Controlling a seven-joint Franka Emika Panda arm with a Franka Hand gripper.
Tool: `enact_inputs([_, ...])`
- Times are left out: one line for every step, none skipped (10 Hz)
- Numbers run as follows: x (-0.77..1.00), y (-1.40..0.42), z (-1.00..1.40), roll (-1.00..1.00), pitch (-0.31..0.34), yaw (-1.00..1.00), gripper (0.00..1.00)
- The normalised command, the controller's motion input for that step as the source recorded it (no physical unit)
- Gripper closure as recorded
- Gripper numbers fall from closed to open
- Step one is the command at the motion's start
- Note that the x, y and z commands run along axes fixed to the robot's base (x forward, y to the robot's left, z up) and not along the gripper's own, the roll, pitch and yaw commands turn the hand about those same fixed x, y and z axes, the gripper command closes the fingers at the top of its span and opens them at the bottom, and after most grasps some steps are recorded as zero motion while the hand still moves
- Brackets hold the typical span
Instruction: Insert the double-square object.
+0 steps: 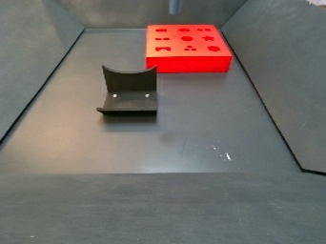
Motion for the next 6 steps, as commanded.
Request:
enact_inputs([0.05,0.12,-0.33,0.06,0.221,-0.76,1.0])
enact_inputs([0.17,0.09,-0.24,0.02,0.156,-0.73,1.0])
enact_inputs([0.34,0.16,-0.13,-0.02,0.0,-0.86,1.0])
enact_inputs([0.34,0.16,-0.12,-0.03,0.0,-0.88,1.0])
enact_inputs([0.33,0.16,-0.13,-0.02,0.0,-0.88,1.0])
enact_inputs([0.33,0.16,-0.13,-0.02,0.0,-0.88,1.0])
